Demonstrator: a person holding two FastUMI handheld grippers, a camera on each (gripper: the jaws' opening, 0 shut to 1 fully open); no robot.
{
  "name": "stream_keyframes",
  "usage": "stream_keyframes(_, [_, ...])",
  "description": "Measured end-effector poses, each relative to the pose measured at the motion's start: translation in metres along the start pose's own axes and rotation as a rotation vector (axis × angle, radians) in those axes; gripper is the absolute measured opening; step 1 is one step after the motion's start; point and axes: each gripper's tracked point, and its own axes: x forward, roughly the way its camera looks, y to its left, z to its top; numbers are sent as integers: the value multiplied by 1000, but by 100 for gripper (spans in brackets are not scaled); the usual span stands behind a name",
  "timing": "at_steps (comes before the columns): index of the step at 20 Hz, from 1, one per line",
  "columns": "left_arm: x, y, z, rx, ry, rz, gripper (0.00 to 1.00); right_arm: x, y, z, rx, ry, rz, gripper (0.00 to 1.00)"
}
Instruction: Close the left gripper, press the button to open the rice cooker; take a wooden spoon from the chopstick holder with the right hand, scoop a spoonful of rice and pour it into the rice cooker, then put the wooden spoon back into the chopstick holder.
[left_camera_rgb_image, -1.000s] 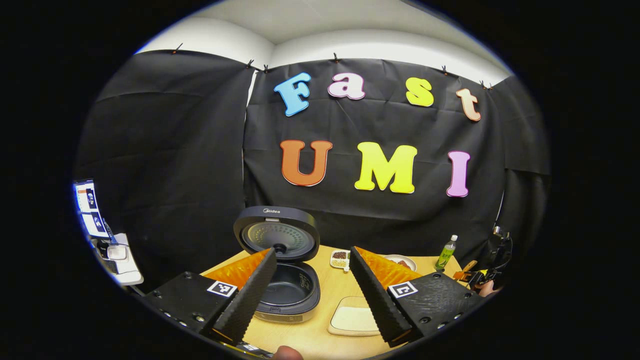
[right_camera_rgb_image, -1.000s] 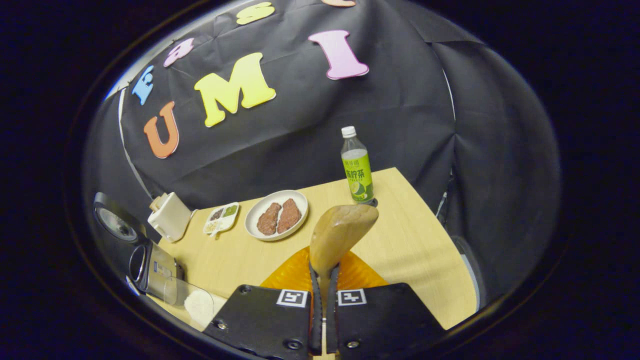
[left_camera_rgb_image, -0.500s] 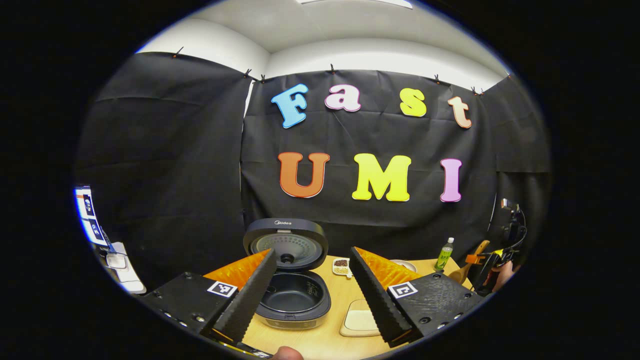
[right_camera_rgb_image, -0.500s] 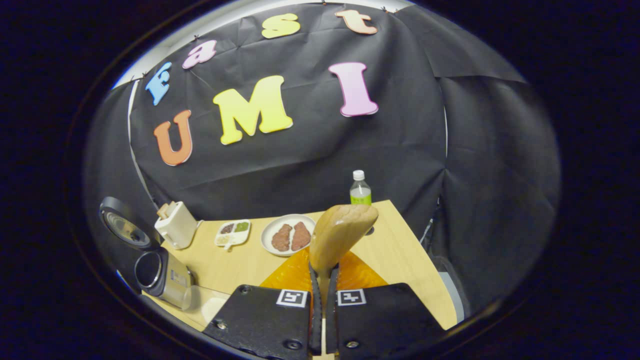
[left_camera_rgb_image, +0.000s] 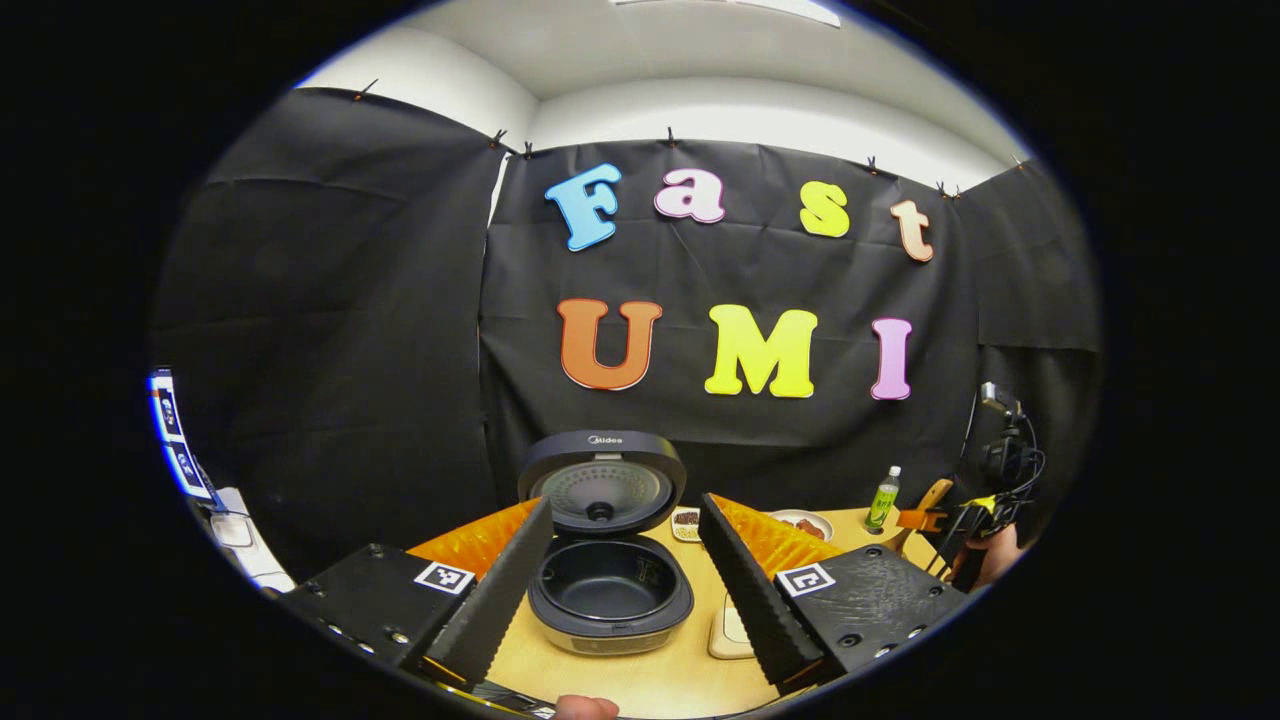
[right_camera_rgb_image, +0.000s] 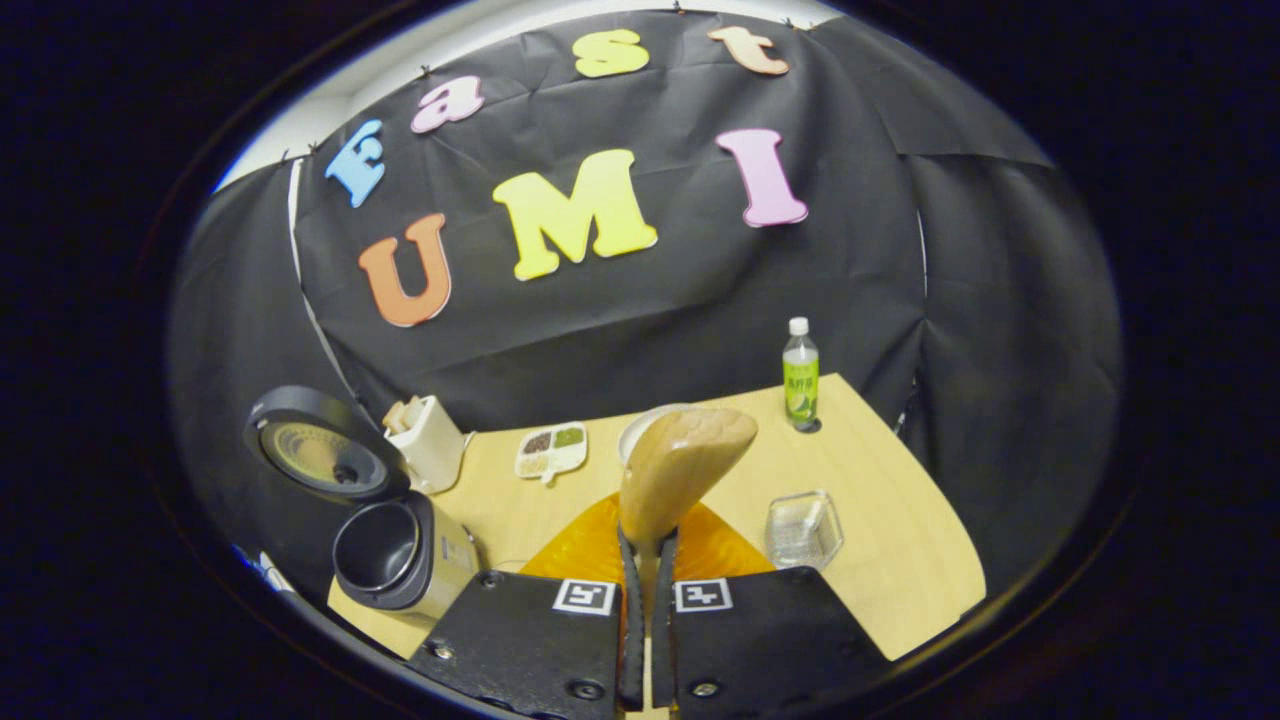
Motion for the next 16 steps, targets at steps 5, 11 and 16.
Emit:
stream_keyframes(5, [-13,24,-3,12,13,-16,94,22,25,-57,-104,66,-47,8])
stream_keyframes(11, [-25,47,-8,-7,28,-4,95,53,37,-90,-333,51,-147,8])
stream_keyframes(16, [-29,54,-18,-4,61,-3,95,69,46,-111,-498,45,-192,8])
